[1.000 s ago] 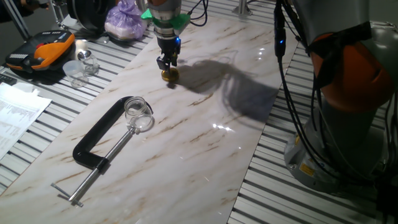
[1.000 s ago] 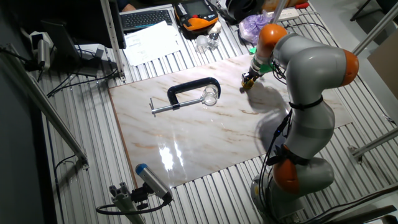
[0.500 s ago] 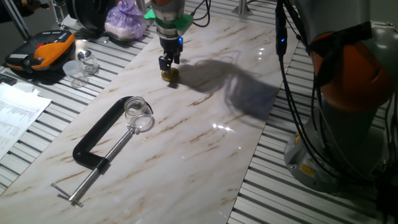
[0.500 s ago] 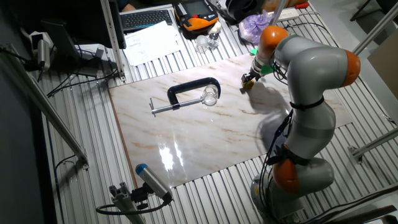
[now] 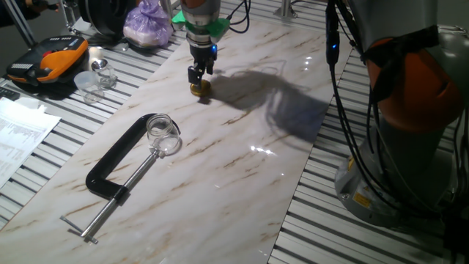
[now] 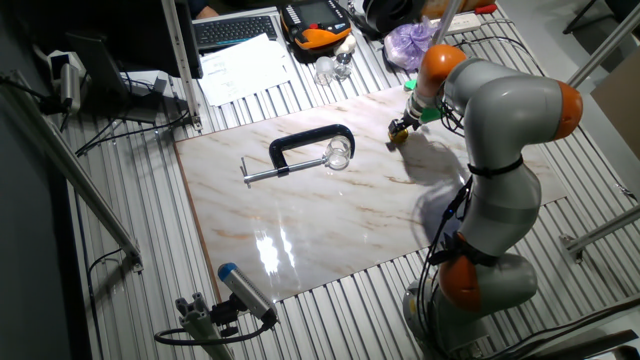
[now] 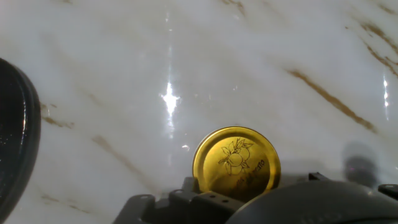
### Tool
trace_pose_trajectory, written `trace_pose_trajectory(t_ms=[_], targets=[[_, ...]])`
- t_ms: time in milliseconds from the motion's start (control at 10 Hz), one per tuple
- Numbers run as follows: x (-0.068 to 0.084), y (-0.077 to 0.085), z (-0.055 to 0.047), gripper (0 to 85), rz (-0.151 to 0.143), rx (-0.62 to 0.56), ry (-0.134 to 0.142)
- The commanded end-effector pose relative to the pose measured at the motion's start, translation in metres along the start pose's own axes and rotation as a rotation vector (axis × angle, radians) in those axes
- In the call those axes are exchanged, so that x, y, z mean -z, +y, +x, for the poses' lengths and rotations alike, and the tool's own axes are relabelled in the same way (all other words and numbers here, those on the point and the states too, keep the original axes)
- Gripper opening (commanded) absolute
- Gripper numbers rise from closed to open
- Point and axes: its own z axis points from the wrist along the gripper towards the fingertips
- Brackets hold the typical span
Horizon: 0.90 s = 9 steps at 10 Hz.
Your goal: Screw the lid onto the jar
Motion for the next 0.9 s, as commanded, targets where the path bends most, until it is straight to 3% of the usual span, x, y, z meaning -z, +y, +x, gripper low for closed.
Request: trace_pose_trajectory(t_ms=[0, 200, 800], targets=[[0.000, 0.000, 0.000, 85.0, 0.002, 0.000, 0.009], [-0.001, 0.001, -0.001, 85.0, -0.005, 0.004, 0.057], [-0.012, 0.005, -0.001, 85.0, -0.019, 0.002, 0.047]])
